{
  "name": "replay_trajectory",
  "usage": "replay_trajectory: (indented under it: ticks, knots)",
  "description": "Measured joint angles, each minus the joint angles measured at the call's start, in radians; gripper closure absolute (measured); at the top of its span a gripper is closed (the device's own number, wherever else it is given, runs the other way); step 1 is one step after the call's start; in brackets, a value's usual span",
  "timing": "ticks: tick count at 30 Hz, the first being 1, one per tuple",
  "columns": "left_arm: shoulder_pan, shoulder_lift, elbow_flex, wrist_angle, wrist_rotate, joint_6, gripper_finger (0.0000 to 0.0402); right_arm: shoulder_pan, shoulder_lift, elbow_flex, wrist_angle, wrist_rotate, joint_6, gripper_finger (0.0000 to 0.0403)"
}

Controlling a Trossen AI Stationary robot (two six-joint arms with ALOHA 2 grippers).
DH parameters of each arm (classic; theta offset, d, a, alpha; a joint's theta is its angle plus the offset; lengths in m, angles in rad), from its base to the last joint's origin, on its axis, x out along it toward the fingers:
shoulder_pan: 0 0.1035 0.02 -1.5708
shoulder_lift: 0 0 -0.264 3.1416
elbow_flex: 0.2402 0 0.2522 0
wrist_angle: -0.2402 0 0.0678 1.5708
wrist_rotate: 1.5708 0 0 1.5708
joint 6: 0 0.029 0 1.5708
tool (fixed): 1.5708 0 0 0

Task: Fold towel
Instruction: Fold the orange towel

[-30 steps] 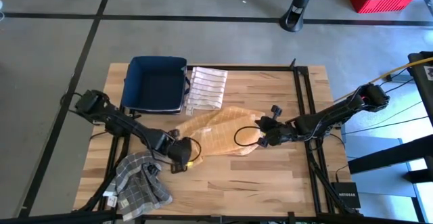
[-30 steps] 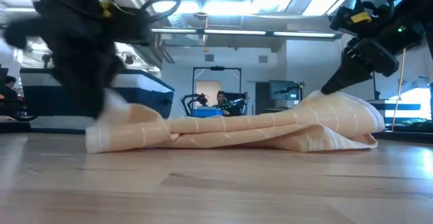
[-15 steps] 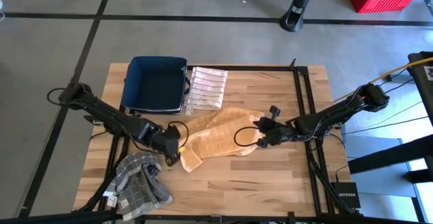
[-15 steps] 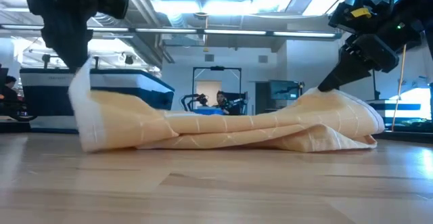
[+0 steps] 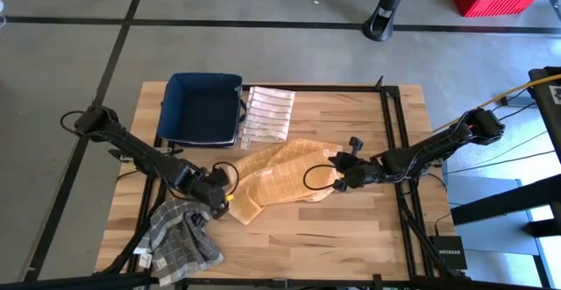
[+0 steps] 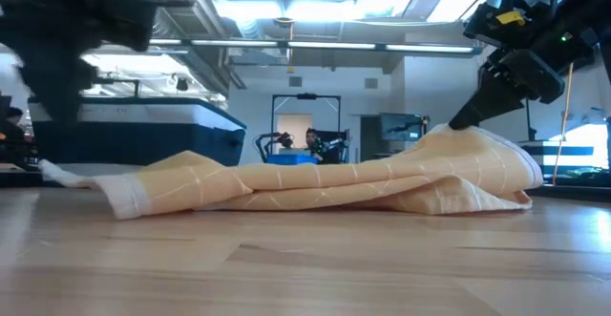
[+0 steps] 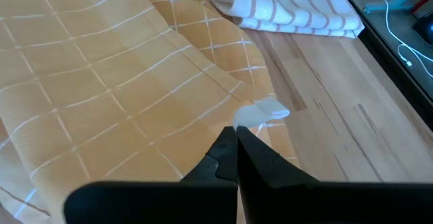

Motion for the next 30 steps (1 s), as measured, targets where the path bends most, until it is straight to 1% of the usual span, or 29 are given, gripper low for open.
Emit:
replay_trajectory:
  ticks: [1, 2, 8, 11, 16, 17, 22, 30]
  knots:
    - [0.004, 0.000, -0.015, 0.032, -0.035, -0.017, 0.0258, 0.000, 0.000, 0.000, 0.001, 0.000, 0.000, 0.0402]
    - [0.011, 0.000, -0.029, 0.061, -0.043, -0.037, 0.0258, 0.000, 0.000, 0.000, 0.001, 0.000, 0.000, 0.0402]
    - [0.025, 0.000, -0.115, 0.106, -0.010, -0.153, 0.0259, 0.000, 0.000, 0.000, 0.001, 0.000, 0.000, 0.0402]
    - [0.023, 0.001, -0.148, 0.154, 0.021, -0.168, 0.0259, 0.000, 0.000, 0.000, 0.001, 0.000, 0.000, 0.0402]
    - [0.022, 0.003, -0.206, 0.350, 0.044, -0.152, 0.0259, 0.000, 0.000, 0.000, 0.001, 0.000, 0.000, 0.0402]
    - [0.022, 0.003, -0.212, 0.364, 0.044, -0.147, 0.0259, 0.000, 0.000, 0.000, 0.001, 0.000, 0.000, 0.0402]
    - [0.021, 0.003, -0.220, 0.362, 0.044, -0.139, 0.0259, 0.000, 0.000, 0.000, 0.001, 0.000, 0.000, 0.0402]
    - [0.018, 0.003, -0.220, 0.298, 0.044, -0.155, 0.0259, 0.000, 0.000, 0.000, 0.001, 0.000, 0.000, 0.0402]
